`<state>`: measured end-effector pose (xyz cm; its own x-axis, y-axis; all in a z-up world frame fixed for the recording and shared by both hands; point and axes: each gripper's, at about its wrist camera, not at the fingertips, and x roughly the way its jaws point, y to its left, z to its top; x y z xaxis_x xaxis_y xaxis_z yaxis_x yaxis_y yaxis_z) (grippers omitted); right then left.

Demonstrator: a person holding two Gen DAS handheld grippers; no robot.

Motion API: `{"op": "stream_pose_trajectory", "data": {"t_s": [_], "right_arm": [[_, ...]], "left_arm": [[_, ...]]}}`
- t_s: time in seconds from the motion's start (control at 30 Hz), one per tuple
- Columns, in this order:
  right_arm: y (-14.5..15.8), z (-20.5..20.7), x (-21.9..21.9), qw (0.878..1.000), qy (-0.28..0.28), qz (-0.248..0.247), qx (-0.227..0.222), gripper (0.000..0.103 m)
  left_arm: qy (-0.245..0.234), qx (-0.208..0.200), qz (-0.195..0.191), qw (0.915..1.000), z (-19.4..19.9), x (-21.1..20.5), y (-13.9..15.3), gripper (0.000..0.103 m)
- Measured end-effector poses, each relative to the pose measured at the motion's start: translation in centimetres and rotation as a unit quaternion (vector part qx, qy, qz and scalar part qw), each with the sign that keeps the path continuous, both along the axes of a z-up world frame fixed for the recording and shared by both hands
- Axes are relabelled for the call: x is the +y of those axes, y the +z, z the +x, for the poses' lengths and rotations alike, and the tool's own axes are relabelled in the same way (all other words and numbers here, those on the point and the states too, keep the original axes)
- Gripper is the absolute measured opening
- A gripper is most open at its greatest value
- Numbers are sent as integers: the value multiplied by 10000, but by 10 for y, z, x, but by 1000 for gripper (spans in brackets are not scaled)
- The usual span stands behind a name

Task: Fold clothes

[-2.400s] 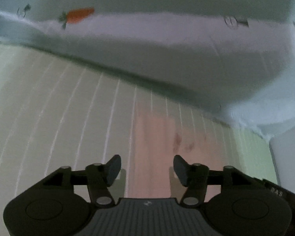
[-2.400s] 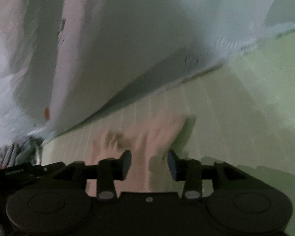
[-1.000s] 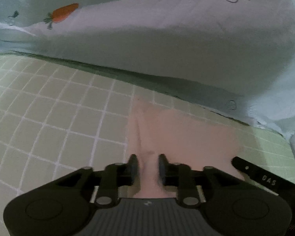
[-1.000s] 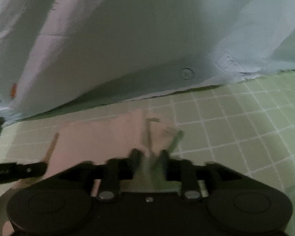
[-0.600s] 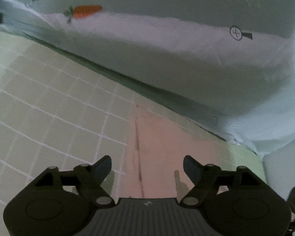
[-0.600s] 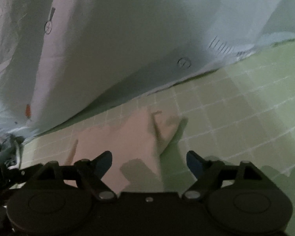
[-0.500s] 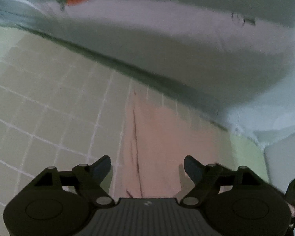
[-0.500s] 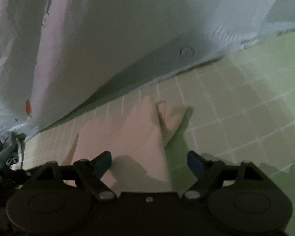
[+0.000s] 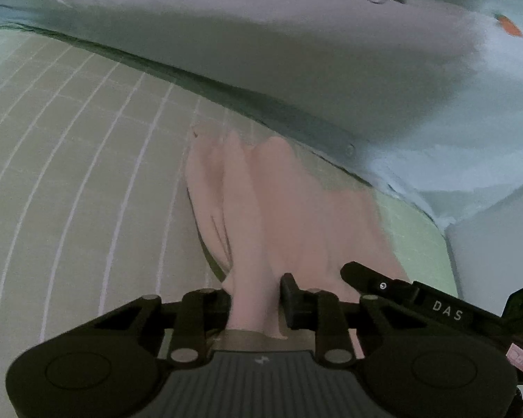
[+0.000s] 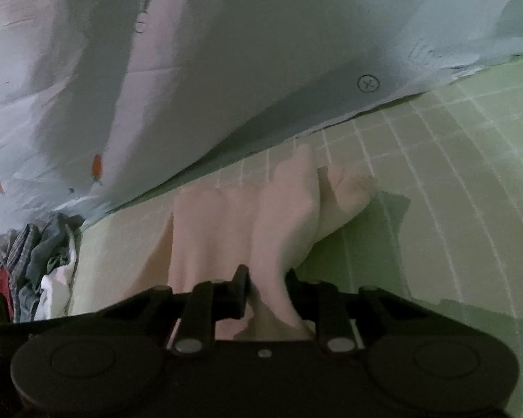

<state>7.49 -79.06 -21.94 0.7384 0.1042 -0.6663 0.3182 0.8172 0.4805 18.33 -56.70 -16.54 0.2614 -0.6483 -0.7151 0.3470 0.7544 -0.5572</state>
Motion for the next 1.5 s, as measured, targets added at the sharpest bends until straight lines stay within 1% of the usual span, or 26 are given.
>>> {"op": "stream_pose_trajectory", "data": {"t_s": [0.1,0.2,0.3,0.4,0.43,0.57,0.67,0.73,0.8,0.9,0.97,1.03,1.13,1.3,1.4,1.5], "right_arm": [[7,-40,9,9999,-128,-26,79,21],[14,-85,24,9991,-277,-164,271,21],[16,-126,39,9967,-438,-370,567,21],[11,-170,44,9929,-765,-330,851,21],[8,-186,44,9912,-892,-291,934,21],[4,-238,27,9866,-1295,-145,980,21],[3,-269,-9,9865,-1379,-56,882,21],[2,-284,-44,9889,-1275,-100,762,21],[3,-293,-81,9907,-1131,-115,754,21],[10,-308,-141,9924,-926,-310,744,21],[16,-317,-179,9922,-950,-368,717,21],[20,-326,-212,9916,-1039,-352,688,21],[20,-329,-255,9920,-1007,-459,613,21],[33,-306,-323,9917,-800,-939,352,21],[47,-273,-369,9896,-646,-1276,180,21],[60,-228,-419,9846,-457,-1688,-61,21]], "left_arm": [[-153,47,-54,9999,-33,13,9,27],[-418,120,-68,9990,-71,21,13,27],[-759,265,-43,9968,-106,24,9,27],[-1104,528,17,9925,-136,22,-2,27],[-1202,588,38,9910,-146,19,-5,27],[-1353,425,148,9898,-182,-25,-1,27],[-1465,303,229,9885,-210,-58,2,27],[-1540,221,284,9874,-228,-80,4,27],[-1605,142,330,9864,-246,-103,6,27],[-1585,64,294,9869,-271,-154,10,27],[-1649,110,276,9859,-276,-192,13,27],[-1748,14,310,9841,-283,-224,18,27],[-1887,-184,436,9809,-285,-272,25,27],[-1880,-442,387,9804,-272,-347,31,27],[-1733,-652,162,9826,-244,-392,39,27],[-1489,-840,-88,9852,-209,-441,38,27]]}}
